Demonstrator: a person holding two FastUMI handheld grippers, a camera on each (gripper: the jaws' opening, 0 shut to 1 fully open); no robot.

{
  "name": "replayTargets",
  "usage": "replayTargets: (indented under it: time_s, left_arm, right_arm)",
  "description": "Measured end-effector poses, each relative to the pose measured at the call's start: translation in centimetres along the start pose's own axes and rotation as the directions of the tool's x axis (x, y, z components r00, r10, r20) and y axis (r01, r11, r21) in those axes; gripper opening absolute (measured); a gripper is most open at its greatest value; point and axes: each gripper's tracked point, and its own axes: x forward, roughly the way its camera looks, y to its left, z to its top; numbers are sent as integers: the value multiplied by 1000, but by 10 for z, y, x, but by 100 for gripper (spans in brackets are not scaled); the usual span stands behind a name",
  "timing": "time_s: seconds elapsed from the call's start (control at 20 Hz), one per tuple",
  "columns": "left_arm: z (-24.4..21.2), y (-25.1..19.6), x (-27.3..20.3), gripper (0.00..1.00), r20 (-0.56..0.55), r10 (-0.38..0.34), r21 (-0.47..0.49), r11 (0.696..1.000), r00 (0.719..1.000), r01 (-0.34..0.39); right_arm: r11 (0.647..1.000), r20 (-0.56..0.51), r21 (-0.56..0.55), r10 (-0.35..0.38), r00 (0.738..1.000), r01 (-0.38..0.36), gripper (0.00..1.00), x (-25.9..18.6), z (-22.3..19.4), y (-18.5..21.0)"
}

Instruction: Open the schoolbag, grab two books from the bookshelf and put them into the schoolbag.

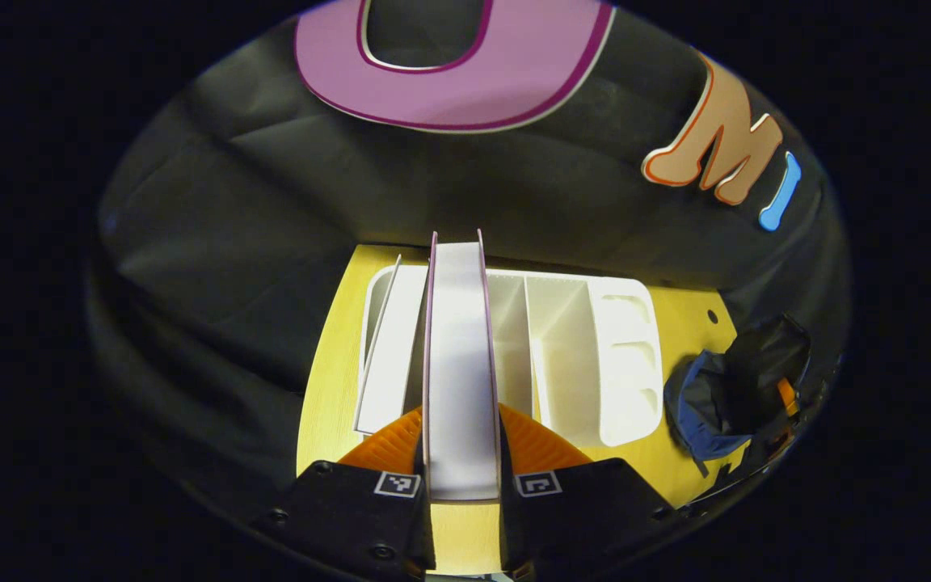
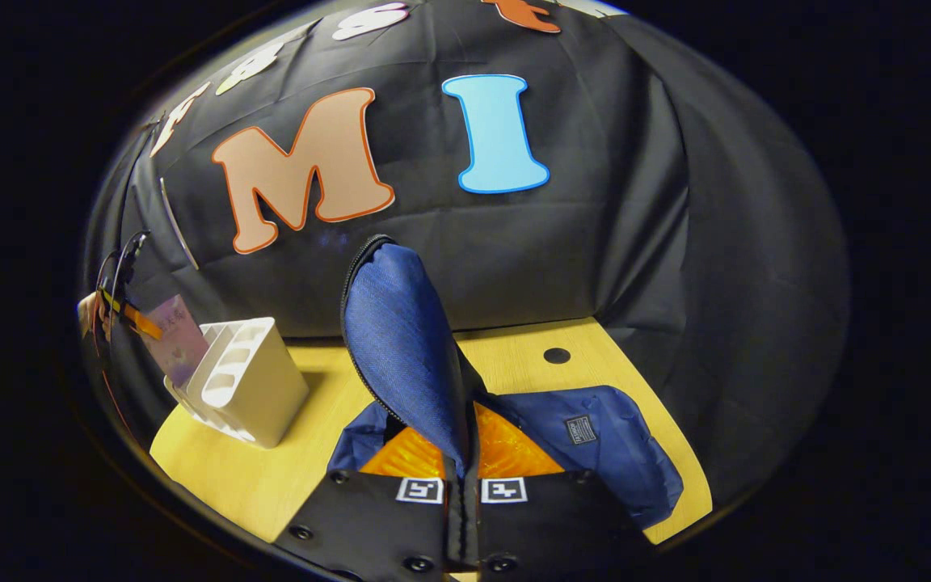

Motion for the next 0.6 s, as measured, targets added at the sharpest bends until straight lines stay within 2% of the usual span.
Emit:
replayTargets:
  time_s: [0.25,0.3,0.4,0.5,0.6]
  left_arm:
    - [4,-5,0,28,36,-54,-69,996,998,56]
    - [5,-5,0,26,44,-59,-74,995,997,62]
    - [7,-8,1,28,68,-81,-97,992,994,87]
    - [12,-11,-3,28,90,-116,-144,981,989,128]
    - [19,-16,-7,28,132,-179,-215,955,975,204]
  right_arm:
    - [1000,-6,-2,-2,1000,2,3,2,0,1]
    - [1000,-8,0,-3,1000,3,0,2,0,0]
    - [1000,-10,3,-2,1000,2,4,2,-1,1]
    - [1000,-9,4,-1,1000,1,3,2,-1,1]
    - [1000,-12,11,0,1000,0,3,3,-1,1]
